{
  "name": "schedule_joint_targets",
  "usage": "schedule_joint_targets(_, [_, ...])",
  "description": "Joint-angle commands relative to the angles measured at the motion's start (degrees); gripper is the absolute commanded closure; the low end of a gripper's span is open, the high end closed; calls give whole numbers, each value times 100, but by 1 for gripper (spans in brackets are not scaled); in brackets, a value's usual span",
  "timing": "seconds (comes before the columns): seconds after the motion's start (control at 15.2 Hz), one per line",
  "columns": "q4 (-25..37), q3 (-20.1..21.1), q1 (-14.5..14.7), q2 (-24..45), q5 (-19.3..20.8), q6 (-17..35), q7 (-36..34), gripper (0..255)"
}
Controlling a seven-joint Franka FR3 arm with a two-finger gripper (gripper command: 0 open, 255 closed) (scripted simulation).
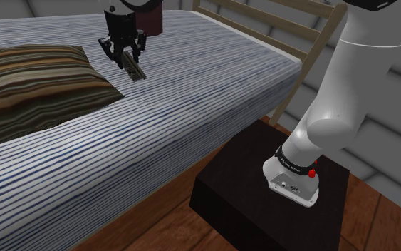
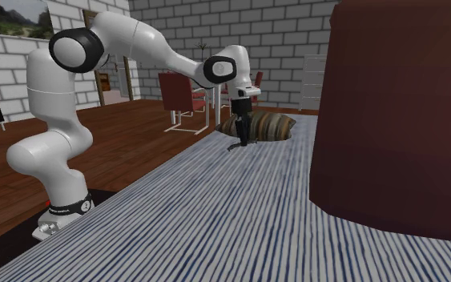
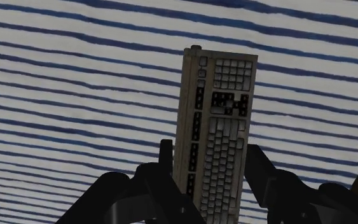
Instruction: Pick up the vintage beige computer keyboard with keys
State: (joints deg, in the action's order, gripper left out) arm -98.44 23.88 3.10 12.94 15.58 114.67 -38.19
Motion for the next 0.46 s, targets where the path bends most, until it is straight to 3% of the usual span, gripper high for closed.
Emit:
schedule_joint_targets(0.0, [145, 8, 9, -9, -19, -152, 28, 255])
schedule_joint_targets(0.4, [409, 22, 16, -51, -63, -449, 93, 255])
